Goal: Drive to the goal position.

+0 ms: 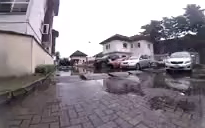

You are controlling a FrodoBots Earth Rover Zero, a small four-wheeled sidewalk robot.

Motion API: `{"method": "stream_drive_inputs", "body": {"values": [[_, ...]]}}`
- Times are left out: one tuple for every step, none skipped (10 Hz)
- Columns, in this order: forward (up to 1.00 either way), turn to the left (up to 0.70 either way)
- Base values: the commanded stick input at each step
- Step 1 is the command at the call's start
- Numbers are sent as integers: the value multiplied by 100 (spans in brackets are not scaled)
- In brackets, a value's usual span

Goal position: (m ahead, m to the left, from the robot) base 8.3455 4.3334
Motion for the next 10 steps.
{"method": "stream_drive_inputs", "body": {"values": [[70, 35], [70, 35], [70, 35], [70, 35], [70, 35], [70, 35], [69, 34], [30, 15], [0, 0], [0, 0]]}}
